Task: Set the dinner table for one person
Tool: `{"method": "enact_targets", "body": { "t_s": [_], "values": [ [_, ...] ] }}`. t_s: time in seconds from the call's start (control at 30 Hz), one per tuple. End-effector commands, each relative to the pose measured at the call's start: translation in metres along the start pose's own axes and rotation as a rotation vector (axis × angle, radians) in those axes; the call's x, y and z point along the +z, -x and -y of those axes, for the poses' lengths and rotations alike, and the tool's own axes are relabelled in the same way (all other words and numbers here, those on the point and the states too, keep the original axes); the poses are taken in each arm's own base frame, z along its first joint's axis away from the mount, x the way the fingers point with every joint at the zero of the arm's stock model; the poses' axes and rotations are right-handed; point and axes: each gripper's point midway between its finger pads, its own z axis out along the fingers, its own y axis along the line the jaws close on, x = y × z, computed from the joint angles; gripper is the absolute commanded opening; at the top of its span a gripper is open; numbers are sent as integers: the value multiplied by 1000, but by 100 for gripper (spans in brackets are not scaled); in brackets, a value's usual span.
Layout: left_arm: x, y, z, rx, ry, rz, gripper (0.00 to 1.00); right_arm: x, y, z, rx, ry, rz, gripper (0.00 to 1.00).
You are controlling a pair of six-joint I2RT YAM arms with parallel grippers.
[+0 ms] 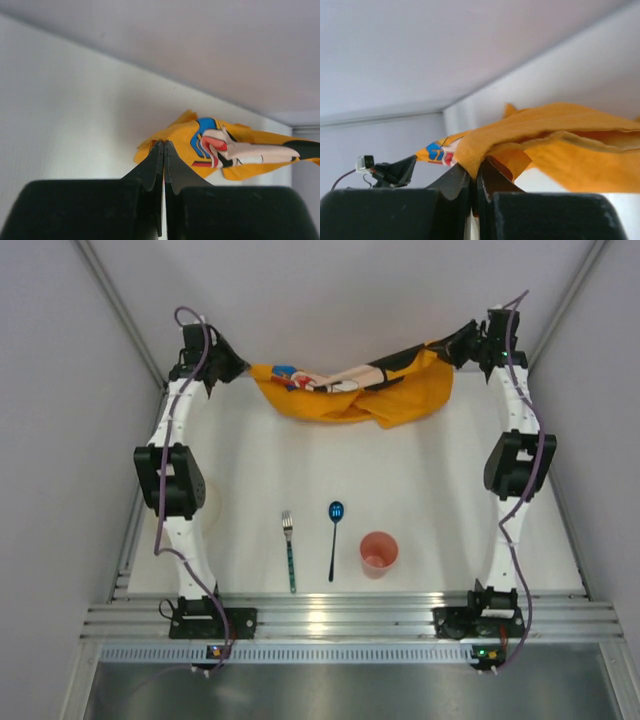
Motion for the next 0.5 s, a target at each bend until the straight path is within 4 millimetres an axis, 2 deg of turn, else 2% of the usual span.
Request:
{"method": "enact_targets", "body": {
  "t_s": [0.0, 0.03, 0.07, 0.13, 0.17, 0.2, 0.23, 0.27, 0.3, 0.33, 0.37, 0.43, 0.47],
  "values": [
    [-91, 105, 108, 96, -243, 319, 0, -101, 31, -178, -236, 495, 193, 0],
    [-105, 112, 115, 116, -251, 353, 0, -113, 26, -187, -273, 508, 197, 0],
    [-133, 122, 128, 141, -272, 401, 0, -140, 17, -210, -328, 543, 210, 0],
    [-149, 118, 124, 178, -253, 414, 0, -147, -4, -201, -382, 553, 162, 0],
    [-173, 119, 131, 197, -270, 442, 0, -172, -18, -214, -418, 562, 177, 0],
    [-163, 100, 114, 202, -232, 396, 0, -157, -29, -176, -392, 486, 144, 0],
    [-163, 90, 107, 208, -218, 374, 0, -158, -37, -165, -391, 461, 130, 0],
    [-156, 64, 85, 200, -174, 317, 0, -153, -55, -135, -341, 384, 78, 0],
    [-154, 53, 74, 194, -161, 307, 0, -148, -60, -114, -343, 329, 81, 0],
    [-161, 44, 68, 187, -153, 307, 0, -143, -69, -95, -319, 284, 62, 0],
    [-142, 6, 36, 161, -101, 224, 0, -133, -86, -57, -265, 219, 18, 0],
    [-134, -22, 10, 134, -59, 178, 0, -121, -102, -15, -219, 142, -10, 0],
    [-126, -55, -15, 110, -17, 107, 0, -113, -122, 26, -156, 69, -60, 0]
  ]
}}
